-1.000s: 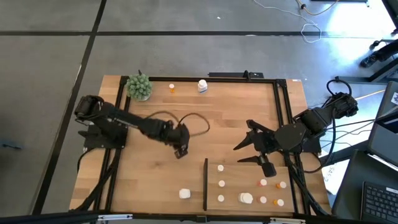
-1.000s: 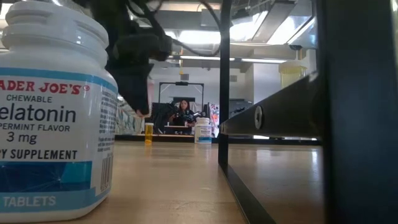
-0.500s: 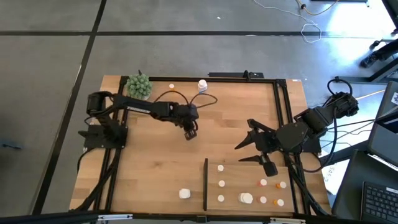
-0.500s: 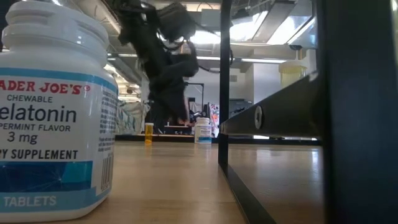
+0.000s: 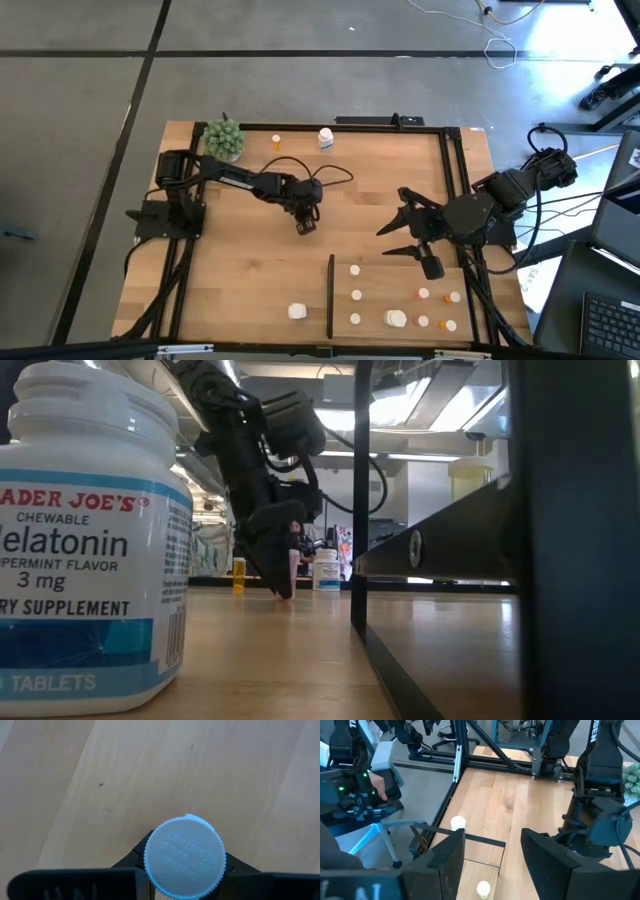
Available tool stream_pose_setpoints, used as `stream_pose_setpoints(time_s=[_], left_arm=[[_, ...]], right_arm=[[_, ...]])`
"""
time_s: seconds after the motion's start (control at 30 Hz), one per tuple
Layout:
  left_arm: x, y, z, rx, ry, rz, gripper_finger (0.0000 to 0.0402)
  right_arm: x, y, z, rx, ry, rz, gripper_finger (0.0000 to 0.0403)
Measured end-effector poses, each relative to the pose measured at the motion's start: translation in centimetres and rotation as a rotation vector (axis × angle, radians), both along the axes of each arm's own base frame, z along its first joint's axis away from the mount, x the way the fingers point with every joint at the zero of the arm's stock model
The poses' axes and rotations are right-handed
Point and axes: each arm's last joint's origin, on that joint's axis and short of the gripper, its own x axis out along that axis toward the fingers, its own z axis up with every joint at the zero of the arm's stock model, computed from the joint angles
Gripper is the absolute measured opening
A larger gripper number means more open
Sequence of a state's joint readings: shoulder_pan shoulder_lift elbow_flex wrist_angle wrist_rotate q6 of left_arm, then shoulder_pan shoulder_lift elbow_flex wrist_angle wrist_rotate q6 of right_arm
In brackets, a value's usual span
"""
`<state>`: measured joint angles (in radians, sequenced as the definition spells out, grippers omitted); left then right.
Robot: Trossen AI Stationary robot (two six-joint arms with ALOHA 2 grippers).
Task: Pick and place medicine bottles onto shelf by color
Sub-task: Put the pink pill bottle on the shelf aligned with the other pink pill bottles
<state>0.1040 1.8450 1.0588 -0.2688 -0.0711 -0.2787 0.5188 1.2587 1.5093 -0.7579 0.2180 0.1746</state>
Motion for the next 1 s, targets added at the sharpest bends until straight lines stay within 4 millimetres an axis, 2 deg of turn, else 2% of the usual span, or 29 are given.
stream_pose_setpoints(time_s=[0.33,0.77,1.0], left_arm=[[-0.05,0.08,-0.03,0.0,0.005,0.002,0.0077],[-0.11,0.26,-0.09,0.046,0.017,0.008,0.0114],[-0.15,0.46,-0.1,-0.007,0.0,0.126,0.013]], right_arm=[[0.17,-0.33,-0.02,0.002,0.002,-0.015,0.0197],[0.18,-0.34,-0.03,0.0,0.003,-0.014,0.0197],[0.21,-0.38,-0.04,-0.001,0.003,-0.016,0.0197]])
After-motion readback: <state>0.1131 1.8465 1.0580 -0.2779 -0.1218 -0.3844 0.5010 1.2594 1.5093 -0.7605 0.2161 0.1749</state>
